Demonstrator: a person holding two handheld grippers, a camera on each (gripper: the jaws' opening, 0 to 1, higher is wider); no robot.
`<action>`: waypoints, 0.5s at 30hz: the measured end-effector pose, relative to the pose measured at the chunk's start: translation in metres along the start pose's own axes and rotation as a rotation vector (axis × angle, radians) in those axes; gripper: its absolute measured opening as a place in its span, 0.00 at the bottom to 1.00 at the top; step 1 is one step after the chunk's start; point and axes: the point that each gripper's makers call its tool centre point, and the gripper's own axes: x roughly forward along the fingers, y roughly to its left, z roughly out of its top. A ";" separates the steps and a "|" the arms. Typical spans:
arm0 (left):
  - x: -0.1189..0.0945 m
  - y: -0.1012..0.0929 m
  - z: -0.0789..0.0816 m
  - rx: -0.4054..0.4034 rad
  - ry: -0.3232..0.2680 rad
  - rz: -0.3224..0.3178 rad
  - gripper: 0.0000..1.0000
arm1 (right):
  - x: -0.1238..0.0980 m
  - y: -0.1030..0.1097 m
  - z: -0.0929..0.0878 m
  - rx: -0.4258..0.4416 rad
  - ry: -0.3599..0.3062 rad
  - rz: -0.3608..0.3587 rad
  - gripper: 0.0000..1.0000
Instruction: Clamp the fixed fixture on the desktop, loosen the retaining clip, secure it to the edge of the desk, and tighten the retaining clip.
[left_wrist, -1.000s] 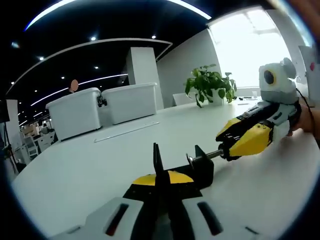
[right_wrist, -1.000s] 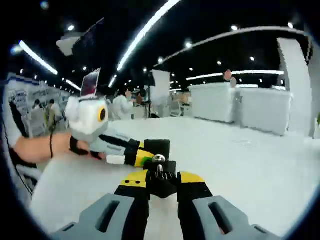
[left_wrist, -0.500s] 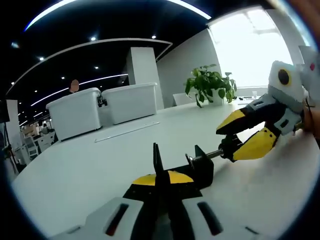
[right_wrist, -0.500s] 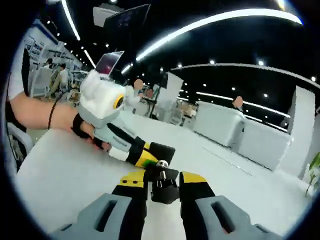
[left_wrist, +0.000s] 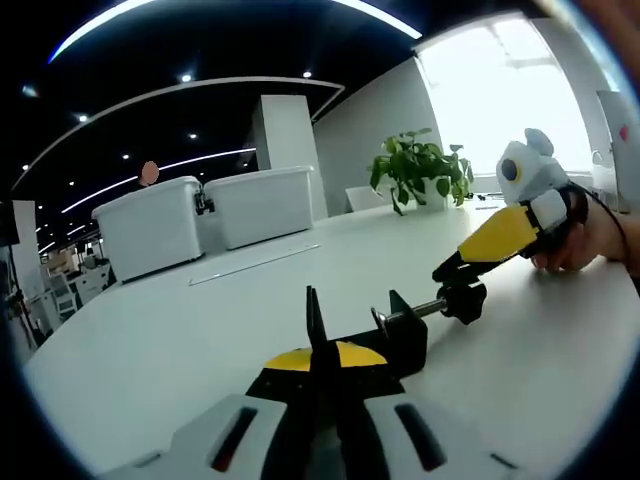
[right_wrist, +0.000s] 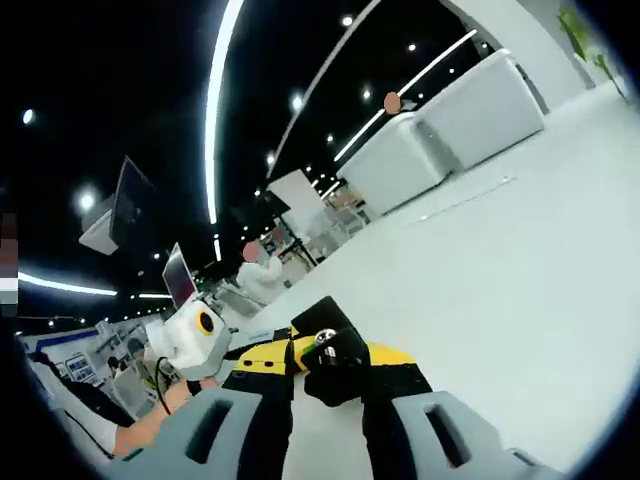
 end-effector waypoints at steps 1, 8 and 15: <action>0.000 0.000 0.000 0.000 0.000 0.000 0.05 | 0.002 0.000 -0.006 -0.012 0.020 -0.011 0.21; 0.000 0.001 0.000 0.002 -0.001 0.001 0.05 | 0.005 0.004 -0.004 -0.085 0.014 -0.003 0.21; 0.001 0.002 0.000 0.001 -0.001 0.003 0.05 | 0.006 0.017 -0.001 -0.672 0.021 -0.061 0.20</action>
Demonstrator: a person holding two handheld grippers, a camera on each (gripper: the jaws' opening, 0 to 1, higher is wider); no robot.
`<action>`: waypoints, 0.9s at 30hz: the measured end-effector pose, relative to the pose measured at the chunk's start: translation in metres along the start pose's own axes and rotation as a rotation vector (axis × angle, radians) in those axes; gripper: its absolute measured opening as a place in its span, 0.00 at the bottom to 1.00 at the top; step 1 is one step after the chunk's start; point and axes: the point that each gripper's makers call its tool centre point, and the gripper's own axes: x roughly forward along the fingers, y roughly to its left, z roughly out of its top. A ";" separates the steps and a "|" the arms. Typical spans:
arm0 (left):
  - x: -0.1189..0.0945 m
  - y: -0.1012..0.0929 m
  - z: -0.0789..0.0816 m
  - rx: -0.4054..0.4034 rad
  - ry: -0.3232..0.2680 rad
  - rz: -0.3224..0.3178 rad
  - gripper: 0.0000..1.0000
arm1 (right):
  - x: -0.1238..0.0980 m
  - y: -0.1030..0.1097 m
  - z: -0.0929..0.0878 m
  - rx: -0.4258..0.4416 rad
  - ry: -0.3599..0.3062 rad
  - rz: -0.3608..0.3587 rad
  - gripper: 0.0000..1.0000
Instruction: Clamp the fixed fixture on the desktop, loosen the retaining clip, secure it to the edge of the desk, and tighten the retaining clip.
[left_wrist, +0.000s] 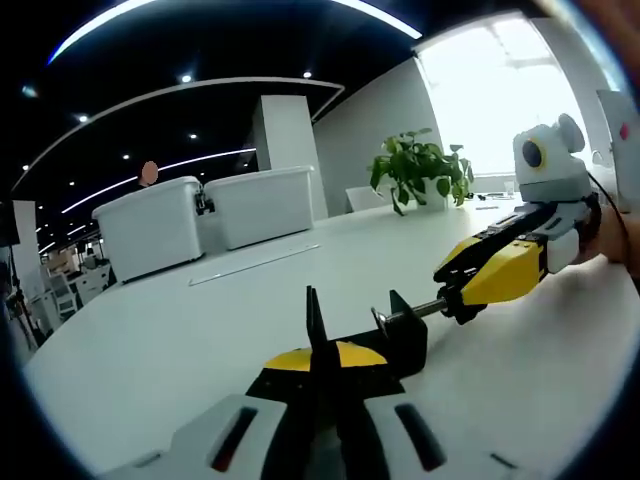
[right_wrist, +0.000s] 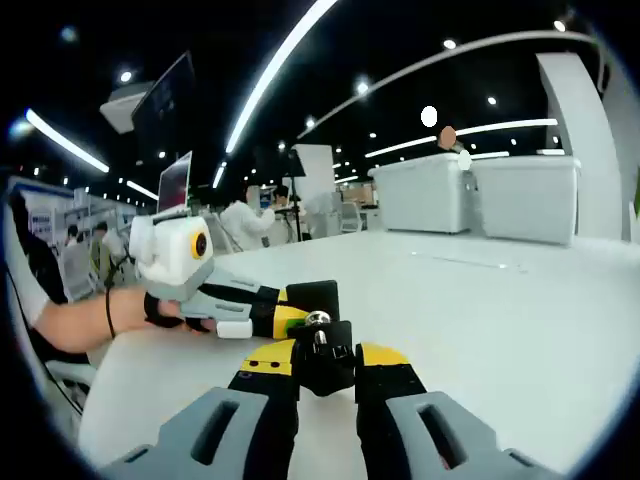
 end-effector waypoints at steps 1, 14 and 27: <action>0.000 0.000 0.000 0.000 0.000 0.001 0.05 | 0.000 0.003 0.002 -0.109 0.002 -0.011 0.20; 0.006 0.009 -0.002 0.001 0.001 0.006 0.05 | 0.003 0.000 0.001 -0.202 -0.001 -0.036 0.22; 0.003 0.004 -0.001 0.002 0.000 0.007 0.05 | -0.006 -0.022 -0.011 0.595 -0.036 0.011 0.29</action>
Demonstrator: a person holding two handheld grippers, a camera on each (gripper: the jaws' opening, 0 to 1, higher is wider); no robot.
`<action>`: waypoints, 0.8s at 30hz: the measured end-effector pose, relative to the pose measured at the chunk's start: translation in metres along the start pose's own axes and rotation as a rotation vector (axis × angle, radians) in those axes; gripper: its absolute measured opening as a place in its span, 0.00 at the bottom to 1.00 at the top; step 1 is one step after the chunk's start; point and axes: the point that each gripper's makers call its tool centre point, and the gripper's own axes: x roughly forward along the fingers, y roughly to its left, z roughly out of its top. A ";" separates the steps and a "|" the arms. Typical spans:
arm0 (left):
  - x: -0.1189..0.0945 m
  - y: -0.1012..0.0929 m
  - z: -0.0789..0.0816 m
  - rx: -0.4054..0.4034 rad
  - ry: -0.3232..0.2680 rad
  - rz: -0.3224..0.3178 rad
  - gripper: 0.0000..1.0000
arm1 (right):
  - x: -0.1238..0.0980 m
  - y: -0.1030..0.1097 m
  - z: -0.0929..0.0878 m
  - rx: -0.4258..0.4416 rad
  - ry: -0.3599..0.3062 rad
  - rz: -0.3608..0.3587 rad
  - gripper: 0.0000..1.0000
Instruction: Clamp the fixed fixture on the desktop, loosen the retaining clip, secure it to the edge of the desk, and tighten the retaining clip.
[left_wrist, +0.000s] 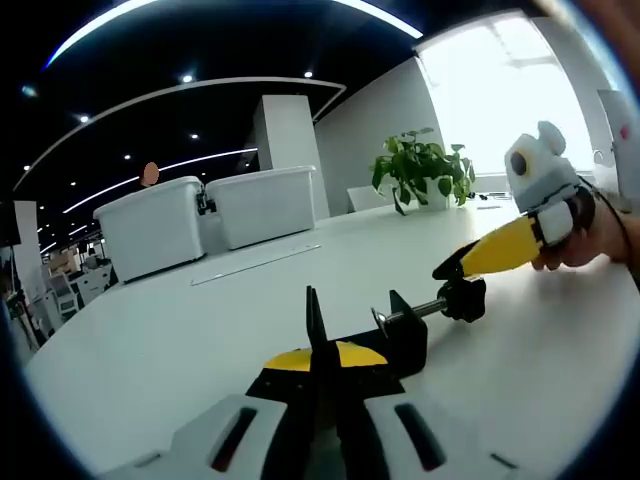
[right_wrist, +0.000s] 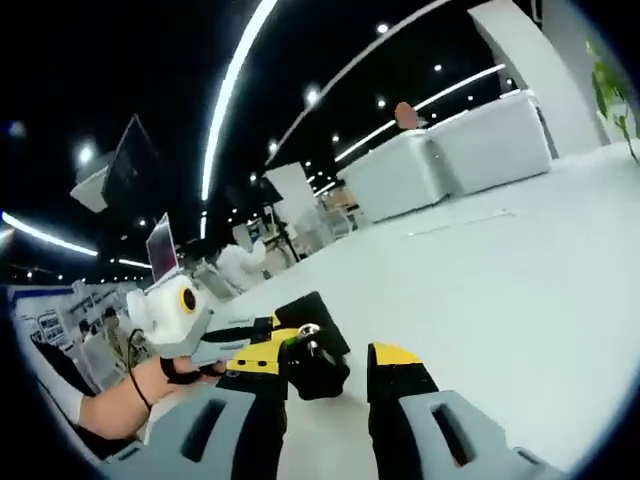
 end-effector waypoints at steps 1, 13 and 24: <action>0.000 0.000 0.000 0.000 0.000 0.000 0.05 | 0.001 0.002 -0.001 0.015 0.000 0.008 0.28; 0.002 0.004 0.000 -0.002 0.001 0.000 0.05 | 0.002 0.013 -0.004 -0.148 0.013 0.014 0.23; 0.002 0.004 0.000 0.000 0.003 0.012 0.05 | 0.007 0.031 -0.006 -0.887 0.023 -0.049 0.23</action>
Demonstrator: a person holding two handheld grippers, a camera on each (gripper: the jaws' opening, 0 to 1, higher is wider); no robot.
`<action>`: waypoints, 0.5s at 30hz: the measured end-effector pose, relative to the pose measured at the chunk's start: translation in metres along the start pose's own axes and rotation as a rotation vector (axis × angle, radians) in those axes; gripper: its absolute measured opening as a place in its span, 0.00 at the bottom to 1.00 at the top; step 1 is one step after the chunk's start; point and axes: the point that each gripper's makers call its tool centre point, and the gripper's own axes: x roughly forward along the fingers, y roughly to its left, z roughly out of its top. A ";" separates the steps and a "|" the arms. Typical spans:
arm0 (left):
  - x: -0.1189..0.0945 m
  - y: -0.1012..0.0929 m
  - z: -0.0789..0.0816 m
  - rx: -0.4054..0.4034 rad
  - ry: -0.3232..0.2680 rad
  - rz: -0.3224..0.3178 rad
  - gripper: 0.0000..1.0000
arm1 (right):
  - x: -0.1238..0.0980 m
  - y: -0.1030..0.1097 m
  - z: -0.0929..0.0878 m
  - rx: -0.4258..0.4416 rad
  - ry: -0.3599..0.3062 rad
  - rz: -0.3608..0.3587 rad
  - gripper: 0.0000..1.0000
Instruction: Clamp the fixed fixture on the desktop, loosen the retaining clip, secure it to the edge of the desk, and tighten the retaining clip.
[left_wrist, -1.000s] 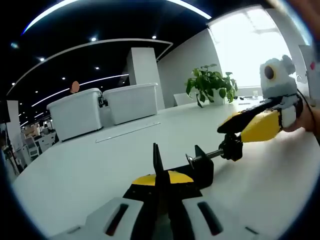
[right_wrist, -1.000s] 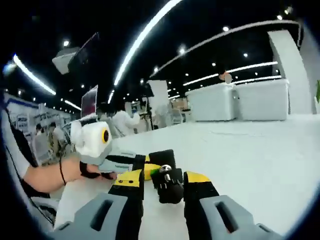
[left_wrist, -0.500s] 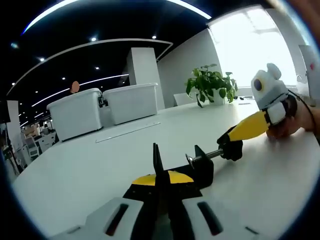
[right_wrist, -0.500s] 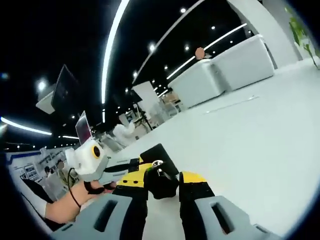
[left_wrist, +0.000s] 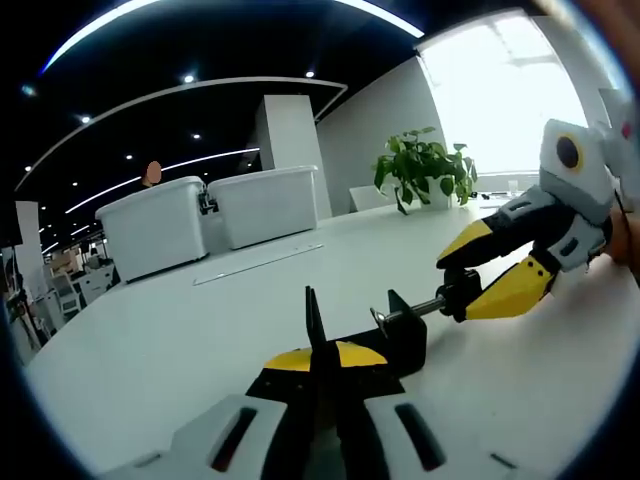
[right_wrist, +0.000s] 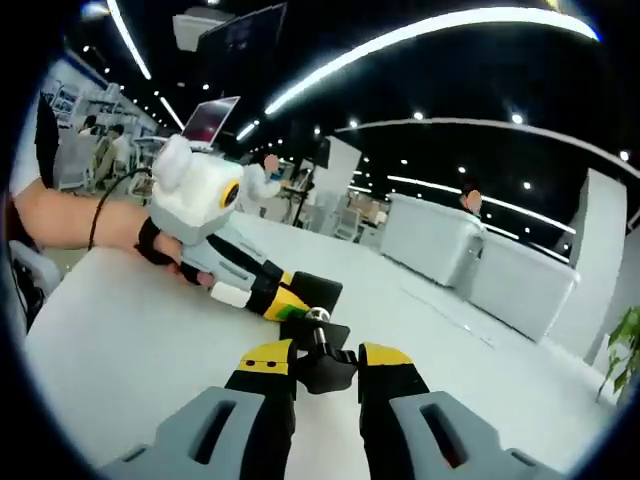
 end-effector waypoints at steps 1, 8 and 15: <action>0.000 0.001 0.000 0.001 0.000 0.001 0.05 | 0.001 -0.001 -0.001 0.012 0.000 0.001 0.23; 0.001 0.000 0.001 0.000 0.001 0.000 0.05 | 0.002 -0.004 0.000 -0.041 -0.004 -0.001 0.23; 0.006 0.009 -0.001 0.000 0.001 0.000 0.05 | -0.004 -0.019 -0.004 0.619 -0.050 0.055 0.27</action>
